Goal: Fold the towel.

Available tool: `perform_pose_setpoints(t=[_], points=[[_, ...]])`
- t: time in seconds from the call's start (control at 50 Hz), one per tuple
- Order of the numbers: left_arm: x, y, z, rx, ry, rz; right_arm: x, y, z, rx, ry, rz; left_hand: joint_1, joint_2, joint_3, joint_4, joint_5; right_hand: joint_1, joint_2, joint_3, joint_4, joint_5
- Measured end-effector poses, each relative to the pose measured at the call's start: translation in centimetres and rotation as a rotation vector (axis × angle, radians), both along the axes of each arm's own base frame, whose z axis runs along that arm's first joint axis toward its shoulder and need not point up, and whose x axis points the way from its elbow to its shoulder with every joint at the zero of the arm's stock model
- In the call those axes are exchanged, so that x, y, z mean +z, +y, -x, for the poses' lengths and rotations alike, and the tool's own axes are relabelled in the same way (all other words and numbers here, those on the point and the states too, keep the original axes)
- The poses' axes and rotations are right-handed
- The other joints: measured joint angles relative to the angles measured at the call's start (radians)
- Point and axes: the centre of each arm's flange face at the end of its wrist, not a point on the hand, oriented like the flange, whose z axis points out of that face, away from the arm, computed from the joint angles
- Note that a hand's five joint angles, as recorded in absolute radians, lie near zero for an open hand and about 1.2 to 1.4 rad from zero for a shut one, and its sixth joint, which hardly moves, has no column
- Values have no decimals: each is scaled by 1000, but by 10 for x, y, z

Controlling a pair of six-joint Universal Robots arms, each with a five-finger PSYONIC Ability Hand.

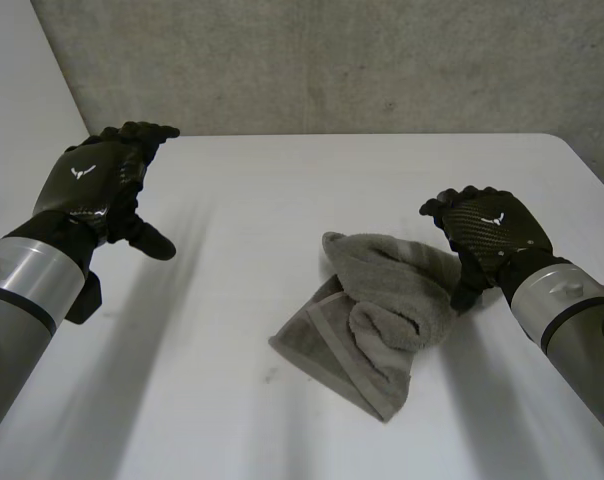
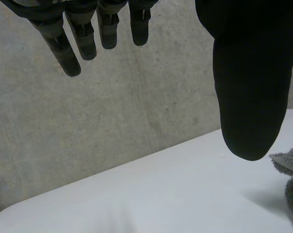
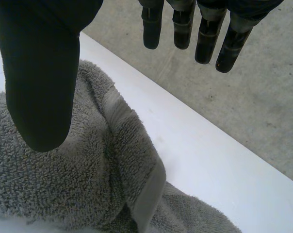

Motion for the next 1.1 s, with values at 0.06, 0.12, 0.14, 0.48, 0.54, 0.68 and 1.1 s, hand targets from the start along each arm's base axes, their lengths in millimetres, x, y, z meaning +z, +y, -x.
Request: perform_pose_setpoints(t=[0.06,0.12,0.14,0.48,0.54,0.68,1.1], points=[[0,0,0,-1,0,-1,0,0,0,3,0,1,0,0,0,0,0,0,0,0,0,-1],[-1,0,0,-1,-1,-2,1,0,-2,15,8,9,0,0,0,0,0,0,0,0,0,0],[-1,0,0,-1,-1,-3,1,-1,-3,27,22,16,0,0,0,0,0,0,0,0,0,0],[-36,-1,13,-32,-9,-159,-37,-68,-54,173,172,48,0,0,0,0,0,289,326,349,326,322],[-50,3,21,-56,-6,-226,-50,-82,-67,187,169,46,0,1,0,0,0,507,594,608,587,572],[-70,9,36,-104,-13,-310,-46,-93,-80,203,144,84,0,0,0,0,0,775,944,964,957,932],[-123,20,129,-293,118,-501,123,-27,-48,161,-29,398,37,42,39,0,3,775,944,971,961,937]])
